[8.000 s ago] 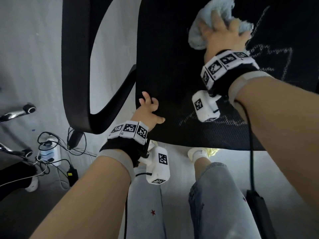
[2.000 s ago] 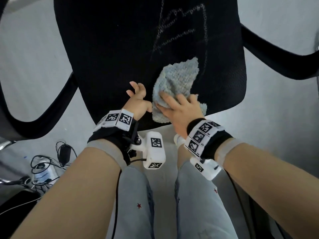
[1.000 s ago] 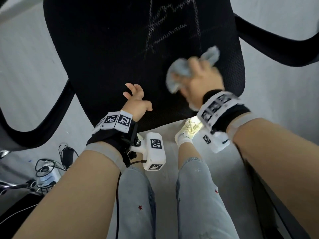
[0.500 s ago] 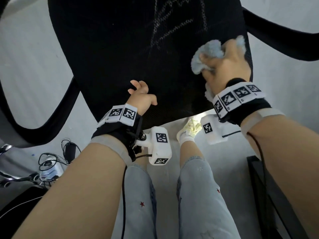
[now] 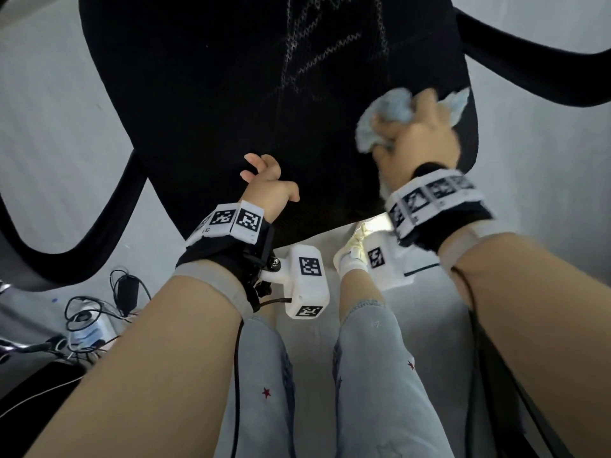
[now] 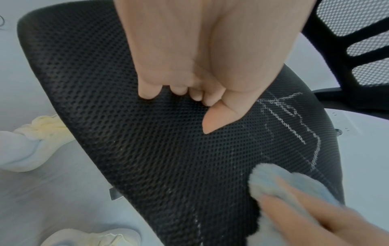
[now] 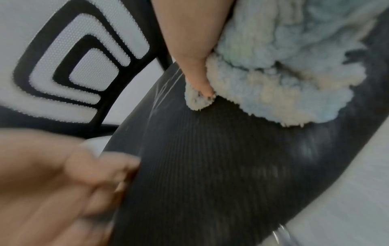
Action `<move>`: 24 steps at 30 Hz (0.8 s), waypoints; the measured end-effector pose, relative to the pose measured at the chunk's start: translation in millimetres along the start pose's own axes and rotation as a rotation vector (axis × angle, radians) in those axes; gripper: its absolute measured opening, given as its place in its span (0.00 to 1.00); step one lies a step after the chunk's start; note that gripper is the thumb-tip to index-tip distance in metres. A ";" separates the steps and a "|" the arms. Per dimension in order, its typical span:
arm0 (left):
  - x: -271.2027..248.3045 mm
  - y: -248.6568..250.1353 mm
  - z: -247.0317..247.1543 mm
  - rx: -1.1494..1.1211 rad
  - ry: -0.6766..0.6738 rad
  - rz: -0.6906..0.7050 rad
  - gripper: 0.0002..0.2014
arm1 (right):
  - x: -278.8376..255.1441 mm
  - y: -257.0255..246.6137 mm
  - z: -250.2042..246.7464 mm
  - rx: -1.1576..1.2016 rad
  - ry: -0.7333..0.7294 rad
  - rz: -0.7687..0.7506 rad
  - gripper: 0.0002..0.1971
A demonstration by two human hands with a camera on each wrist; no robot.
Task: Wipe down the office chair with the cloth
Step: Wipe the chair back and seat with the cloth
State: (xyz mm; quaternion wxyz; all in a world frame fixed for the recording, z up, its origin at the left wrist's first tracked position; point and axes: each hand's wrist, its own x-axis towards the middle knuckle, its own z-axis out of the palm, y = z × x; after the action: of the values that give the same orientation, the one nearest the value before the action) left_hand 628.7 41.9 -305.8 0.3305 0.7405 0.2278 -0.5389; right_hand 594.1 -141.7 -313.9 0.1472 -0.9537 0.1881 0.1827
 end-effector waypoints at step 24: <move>42.4 3.3 -13.0 0.454 0.387 -0.032 0.70 | 76.5 -40.0 12.3 0.073 0.110 -0.138 0.19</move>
State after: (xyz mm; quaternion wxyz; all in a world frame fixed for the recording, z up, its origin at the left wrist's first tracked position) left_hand 652.8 48.4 -342.6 0.0984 0.8808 0.1717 -0.4301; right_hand 673.0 -125.3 -347.2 0.1836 -0.9670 0.1363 0.1127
